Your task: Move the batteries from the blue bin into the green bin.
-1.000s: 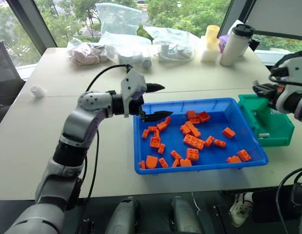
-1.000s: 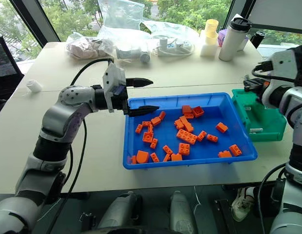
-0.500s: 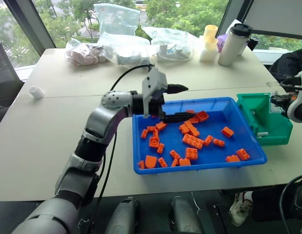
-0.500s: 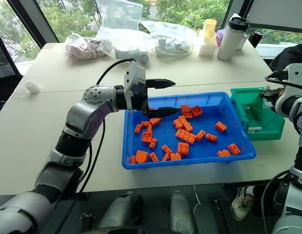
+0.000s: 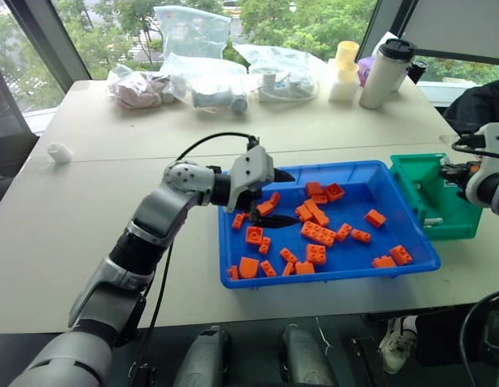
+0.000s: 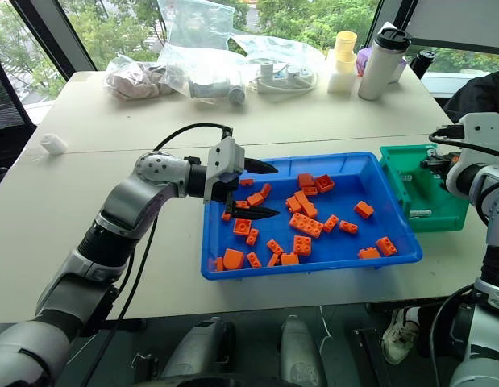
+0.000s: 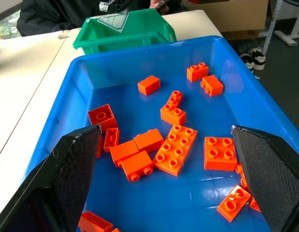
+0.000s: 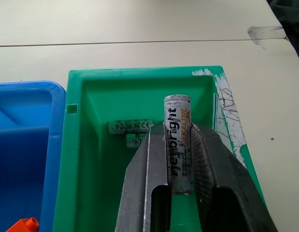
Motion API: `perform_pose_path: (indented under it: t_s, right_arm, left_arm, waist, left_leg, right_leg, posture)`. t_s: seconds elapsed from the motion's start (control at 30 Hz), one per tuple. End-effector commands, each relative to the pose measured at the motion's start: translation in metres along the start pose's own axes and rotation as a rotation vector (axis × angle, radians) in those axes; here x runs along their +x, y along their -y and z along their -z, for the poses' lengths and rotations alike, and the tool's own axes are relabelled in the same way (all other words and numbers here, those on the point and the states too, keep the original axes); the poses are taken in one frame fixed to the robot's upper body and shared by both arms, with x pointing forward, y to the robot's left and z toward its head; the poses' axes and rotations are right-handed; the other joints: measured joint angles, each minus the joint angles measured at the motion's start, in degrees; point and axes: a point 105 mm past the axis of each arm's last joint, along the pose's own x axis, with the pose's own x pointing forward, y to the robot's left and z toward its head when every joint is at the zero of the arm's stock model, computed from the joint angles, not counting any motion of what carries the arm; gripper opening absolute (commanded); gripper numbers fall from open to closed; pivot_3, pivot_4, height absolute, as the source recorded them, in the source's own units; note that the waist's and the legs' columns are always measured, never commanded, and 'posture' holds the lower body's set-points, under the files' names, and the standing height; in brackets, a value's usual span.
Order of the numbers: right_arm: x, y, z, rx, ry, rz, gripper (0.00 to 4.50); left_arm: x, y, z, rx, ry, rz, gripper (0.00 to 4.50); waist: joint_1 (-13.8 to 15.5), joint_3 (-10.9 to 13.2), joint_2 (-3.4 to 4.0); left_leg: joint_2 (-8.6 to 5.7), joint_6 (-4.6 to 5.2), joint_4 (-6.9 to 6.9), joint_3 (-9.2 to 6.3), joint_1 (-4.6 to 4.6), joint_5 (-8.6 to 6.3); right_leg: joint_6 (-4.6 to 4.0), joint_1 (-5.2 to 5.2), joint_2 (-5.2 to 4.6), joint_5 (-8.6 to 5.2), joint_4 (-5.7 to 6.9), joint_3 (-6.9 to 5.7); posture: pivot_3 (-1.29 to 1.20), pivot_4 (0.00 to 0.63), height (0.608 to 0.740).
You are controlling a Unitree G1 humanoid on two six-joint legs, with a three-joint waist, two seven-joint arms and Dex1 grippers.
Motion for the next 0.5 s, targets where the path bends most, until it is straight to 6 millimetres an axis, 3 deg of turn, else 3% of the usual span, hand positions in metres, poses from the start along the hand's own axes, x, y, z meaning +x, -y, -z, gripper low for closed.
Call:
perform_pose_path:
  t_s: [0.03,0.17,0.33,0.5]
  right_arm:
    - [-0.003,-0.002,-0.009,-0.006,0.035,-0.013,2.50]
    - [-0.002,0.000,-0.012,-0.024,0.041,0.003,4.46]
    - [-0.006,0.000,-0.028,-0.056,0.109,-0.011,4.46]
    - [-0.029,-0.029,-0.042,-0.150,0.202,-0.279,4.46]
  left_arm:
    - [-0.002,-0.001,-0.013,0.059,0.030,-0.005,4.50]
    - [-0.004,-0.003,-0.015,0.057,0.043,-0.022,4.50]
    - [-0.015,-0.009,-0.020,0.025,0.075,-0.064,4.50]
    - [-0.053,-0.010,-0.025,-0.036,0.096,-0.142,4.50]
  waist:
    - [0.0,0.0,0.00]
    - [0.0,0.0,0.00]
    - [0.0,0.0,0.00]
    - [-0.3,0.0,0.02]
  left_leg:
    - [0.00,0.00,0.00,0.00,0.00,0.00]
    - [0.01,0.00,0.00,0.00,0.00,0.00]
    - [0.00,0.00,0.00,0.00,0.00,0.00]
    - [0.05,0.00,-0.04,-0.01,0.01,0.00]
  right_leg:
    - [0.00,0.00,0.00,0.00,0.00,0.00]
    - [0.00,0.00,0.00,0.00,0.00,0.00]
    - [0.00,0.00,0.00,0.00,0.00,0.00]
    - [0.00,-0.03,0.03,0.00,0.00,0.00]
  posture:
    - [0.00,0.150,0.740]
    - [0.00,0.150,0.740]
    - [0.00,0.150,0.740]
    - [0.00,0.150,0.740]
